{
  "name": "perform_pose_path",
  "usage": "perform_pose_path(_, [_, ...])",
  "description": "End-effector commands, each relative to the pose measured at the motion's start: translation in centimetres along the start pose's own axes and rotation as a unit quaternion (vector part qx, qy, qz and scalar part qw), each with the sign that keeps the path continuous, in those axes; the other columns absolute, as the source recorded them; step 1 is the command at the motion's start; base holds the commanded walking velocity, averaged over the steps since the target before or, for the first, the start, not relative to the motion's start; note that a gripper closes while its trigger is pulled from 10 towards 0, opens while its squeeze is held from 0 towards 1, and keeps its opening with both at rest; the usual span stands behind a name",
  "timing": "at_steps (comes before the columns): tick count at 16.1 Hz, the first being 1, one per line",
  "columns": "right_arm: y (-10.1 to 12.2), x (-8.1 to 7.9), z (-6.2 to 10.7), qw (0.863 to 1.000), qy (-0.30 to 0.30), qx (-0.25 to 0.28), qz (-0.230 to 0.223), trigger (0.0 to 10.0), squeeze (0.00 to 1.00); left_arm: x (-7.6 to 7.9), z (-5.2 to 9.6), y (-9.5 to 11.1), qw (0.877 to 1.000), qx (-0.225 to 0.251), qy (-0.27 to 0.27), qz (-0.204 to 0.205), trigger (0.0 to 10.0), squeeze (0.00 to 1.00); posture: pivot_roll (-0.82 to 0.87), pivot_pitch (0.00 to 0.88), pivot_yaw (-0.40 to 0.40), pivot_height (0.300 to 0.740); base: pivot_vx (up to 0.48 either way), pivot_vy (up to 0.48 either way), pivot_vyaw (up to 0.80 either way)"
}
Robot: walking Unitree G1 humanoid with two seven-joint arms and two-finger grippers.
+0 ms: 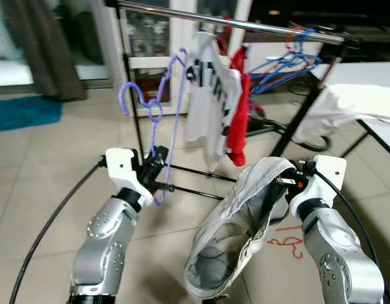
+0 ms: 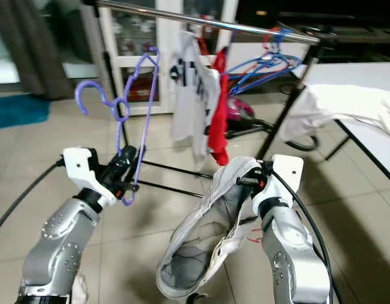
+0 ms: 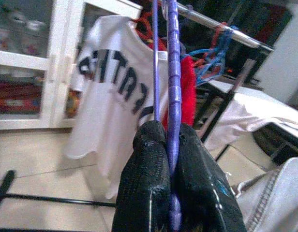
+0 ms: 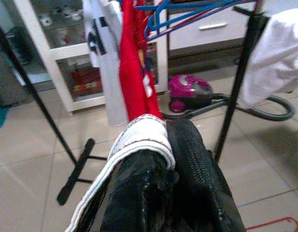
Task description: Hang hanger
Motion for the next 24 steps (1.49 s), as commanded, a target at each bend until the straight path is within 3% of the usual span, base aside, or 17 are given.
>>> perform_pose_path(1, [1.4, 0.2, 0.0, 0.999, -0.008, 0.036, 0.003, 10.0, 0.0, -0.1, 0.2, 0.5, 1.0, 0.014, 0.005, -0.004, 10.0, 0.0, 0.06, 0.0, -0.048, 0.74, 0.0, 0.0, -0.8])
perform_pose_path(2, [1.5, 0.2, 0.1, 0.999, -0.007, 0.036, 0.003, 10.0, 0.0, -0.6, 0.3, 0.7, 1.0, 0.019, 0.023, -0.01, 10.0, 0.0, 0.06, 0.0, -0.048, 0.74, 0.0, 0.0, -0.8])
perform_pose_path(4, [2.1, 0.4, 0.1, 0.999, -0.009, 0.052, -0.005, 10.0, 0.0, -1.7, 0.7, 0.6, 0.997, -0.017, 0.06, -0.051, 10.0, 0.0, 0.05, 0.0, -0.047, 0.74, 0.0, 0.0, -0.8])
perform_pose_path(6, [2.6, 0.5, 0.2, 0.998, -0.007, 0.062, -0.011, 10.0, 0.0, -1.7, 1.0, 0.8, 0.991, -0.044, 0.044, -0.117, 10.0, 0.0, 0.05, 0.0, -0.046, 0.74, 0.0, 0.0, -0.8])
perform_pose_path(7, [2.7, 0.6, 0.3, 0.998, -0.006, 0.059, -0.011, 10.0, 0.0, -1.3, 1.2, 1.4, 0.991, -0.035, 0.032, -0.126, 10.0, 0.0, 0.05, 0.0, -0.046, 0.74, 0.0, 0.0, -0.8])
perform_pose_path(8, [2.6, 0.9, 0.4, 0.998, -0.011, 0.054, -0.007, 10.0, 0.0, -0.6, 1.4, 1.7, 0.994, -0.038, 0.018, -0.105, 10.0, 0.0, 0.04, 0.0, -0.045, 0.74, 0.0, 0.0, -0.8])
perform_pose_path(11, [2.2, 2.1, 1.2, 0.998, -0.038, 0.04, 0.004, 10.0, 0.0, -0.3, 1.3, 1.5, 0.988, -0.055, 0.016, -0.141, 10.0, 0.0, 0.03, 0.0, -0.034, 0.74, 0.0, 0.0, -0.8])
perform_pose_path(13, [2.1, 2.9, 1.9, 0.997, -0.061, 0.036, -0.004, 10.0, 0.0, -0.1, 1.2, 1.3, 0.992, -0.054, 0.017, -0.109, 10.0, 0.0, 0.01, 0.0, -0.02, 0.74, 0.0, 0.0, -0.8])
perform_pose_path(14, [2.0, 3.3, 2.1, 0.997, -0.076, 0.027, 0.007, 10.0, 0.0, -0.1, 1.1, 1.5, 0.99, -0.045, 0.023, -0.13, 10.0, 0.0, 0.01, 0.0, -0.019, 0.74, 0.0, 0.0, -0.8])
perform_pose_path(16, [1.9, 4.1, 2.4, 0.993, -0.113, 0.003, 0.021, 10.0, 0.0, -0.2, 1.1, 1.1, 0.992, -0.054, 0.047, -0.105, 10.0, 0.0, 0.0, 0.0, -0.025, 0.74, 0.0, 0.0, -0.79])
perform_pose_path(17, [2.2, 4.4, 2.5, 0.992, -0.128, 0.009, 0.016, 10.0, 0.0, -0.2, 1.1, 1.3, 0.991, -0.051, 0.054, -0.115, 10.0, 0.0, 0.0, 0.0, -0.032, 0.74, 0.0, 0.0, -0.77])
perform_pose_path(20, [3.3, 3.7, 2.1, 0.994, -0.105, 0.036, 0.01, 10.0, 0.0, -0.5, 1.2, 1.9, 0.991, -0.03, 0.065, -0.113, 10.0, 0.0, 0.0, 0.0, -0.052, 0.74, 0.0, 0.0, -0.78])
perform_pose_path(22, [3.5, 3.2, 1.8, 0.995, -0.095, 0.029, -0.002, 10.0, 0.0, -0.2, 1.1, 2.5, 0.987, -0.016, 0.052, -0.148, 10.0, 0.0, 0.01, 0.0, -0.063, 0.74, 0.0, 0.0, -0.79])
perform_pose_path(24, [4.1, 3.0, 1.5, 0.995, -0.09, 0.035, -0.006, 10.0, 0.0, 0.2, 0.8, 2.9, 0.989, -0.009, 0.043, -0.142, 10.0, 0.0, 0.01, 0.0, -0.065, 0.74, 0.0, 0.0, -0.79])
Point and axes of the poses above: a point about 5 cm out from each wrist's last joint towards the gripper, its own z axis pointing back from the gripper into the wrist, its own y axis along the axis of the wrist's last joint, x = y × z, the point moved 1 cm from there along -z, pointing out of the wrist towards the gripper, and after that the axes turned 6 degrees about z, right-handed, at the moved point
